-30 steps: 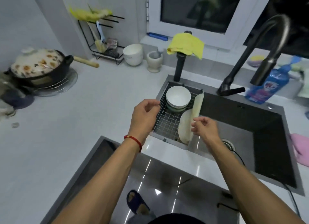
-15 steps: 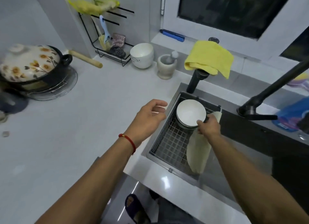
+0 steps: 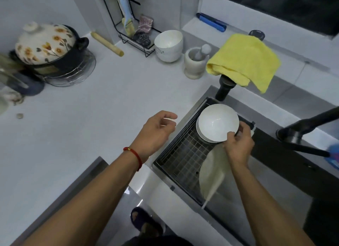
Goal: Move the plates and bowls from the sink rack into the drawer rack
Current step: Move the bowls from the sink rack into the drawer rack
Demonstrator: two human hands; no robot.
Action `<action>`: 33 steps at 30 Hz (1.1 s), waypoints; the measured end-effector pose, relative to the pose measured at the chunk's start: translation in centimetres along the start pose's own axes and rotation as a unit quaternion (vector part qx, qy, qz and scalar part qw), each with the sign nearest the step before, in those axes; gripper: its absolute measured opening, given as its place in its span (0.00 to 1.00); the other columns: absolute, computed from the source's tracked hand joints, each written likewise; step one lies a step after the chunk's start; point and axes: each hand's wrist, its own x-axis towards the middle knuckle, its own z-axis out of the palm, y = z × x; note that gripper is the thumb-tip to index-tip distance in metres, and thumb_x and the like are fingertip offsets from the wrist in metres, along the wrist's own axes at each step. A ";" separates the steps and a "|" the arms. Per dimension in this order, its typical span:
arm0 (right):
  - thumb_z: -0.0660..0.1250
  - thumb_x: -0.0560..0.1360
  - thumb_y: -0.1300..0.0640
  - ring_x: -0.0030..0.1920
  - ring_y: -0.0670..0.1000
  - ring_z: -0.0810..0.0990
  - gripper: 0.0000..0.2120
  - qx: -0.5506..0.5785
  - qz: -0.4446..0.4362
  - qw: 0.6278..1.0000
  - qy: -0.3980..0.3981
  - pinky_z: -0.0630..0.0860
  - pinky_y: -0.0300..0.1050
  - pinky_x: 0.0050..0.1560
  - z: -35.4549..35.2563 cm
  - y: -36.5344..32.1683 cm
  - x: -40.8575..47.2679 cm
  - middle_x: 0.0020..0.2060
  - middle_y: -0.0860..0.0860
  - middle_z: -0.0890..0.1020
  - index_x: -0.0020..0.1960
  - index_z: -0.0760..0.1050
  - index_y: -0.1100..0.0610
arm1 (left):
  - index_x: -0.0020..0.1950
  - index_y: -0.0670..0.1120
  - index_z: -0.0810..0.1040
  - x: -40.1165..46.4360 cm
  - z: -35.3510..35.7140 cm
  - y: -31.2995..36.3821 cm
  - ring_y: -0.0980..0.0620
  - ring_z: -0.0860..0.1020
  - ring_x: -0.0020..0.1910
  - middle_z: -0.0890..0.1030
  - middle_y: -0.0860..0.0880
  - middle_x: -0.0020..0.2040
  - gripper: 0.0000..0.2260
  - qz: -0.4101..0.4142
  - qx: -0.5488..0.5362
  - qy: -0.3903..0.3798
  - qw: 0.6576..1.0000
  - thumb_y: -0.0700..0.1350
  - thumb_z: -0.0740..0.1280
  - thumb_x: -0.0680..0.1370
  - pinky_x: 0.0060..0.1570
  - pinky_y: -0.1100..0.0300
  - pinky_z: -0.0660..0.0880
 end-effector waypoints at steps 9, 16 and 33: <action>0.70 0.75 0.66 0.26 0.50 0.81 0.23 0.160 0.041 0.965 -0.205 0.79 0.40 0.25 -0.7 -6.7 -6.6 0.52 0.39 0.86 0.53 0.79 0.36 | 0.71 0.58 0.69 -4.5 -0.8 -4.0 0.50 0.84 0.55 0.82 0.51 0.57 0.26 -0.078 -0.203 -0.002 0.976 0.58 0.71 0.75 0.55 0.51 0.83; 0.72 0.71 0.57 0.26 0.47 0.76 0.18 0.149 0.021 0.832 -0.534 0.66 0.40 0.23 5.0 -11.4 -19.4 0.57 0.50 0.86 0.60 0.82 0.47 | 0.64 0.63 0.79 -17.7 -7.3 -14.0 0.51 0.84 0.57 0.84 0.53 0.61 0.13 -0.068 -0.380 0.158 0.909 0.59 0.63 0.81 0.40 0.52 0.83; 0.79 0.67 0.50 0.56 0.61 0.87 0.27 -0.073 0.139 0.551 -0.819 0.85 0.51 0.52 8.9 -5.2 -67.9 0.55 0.65 0.86 0.60 0.82 0.66 | 0.46 0.57 0.86 -63.2 -16.0 -43.8 0.53 0.86 0.43 0.88 0.51 0.45 0.17 -0.211 -0.307 0.509 0.776 0.57 0.58 0.83 0.37 0.56 0.84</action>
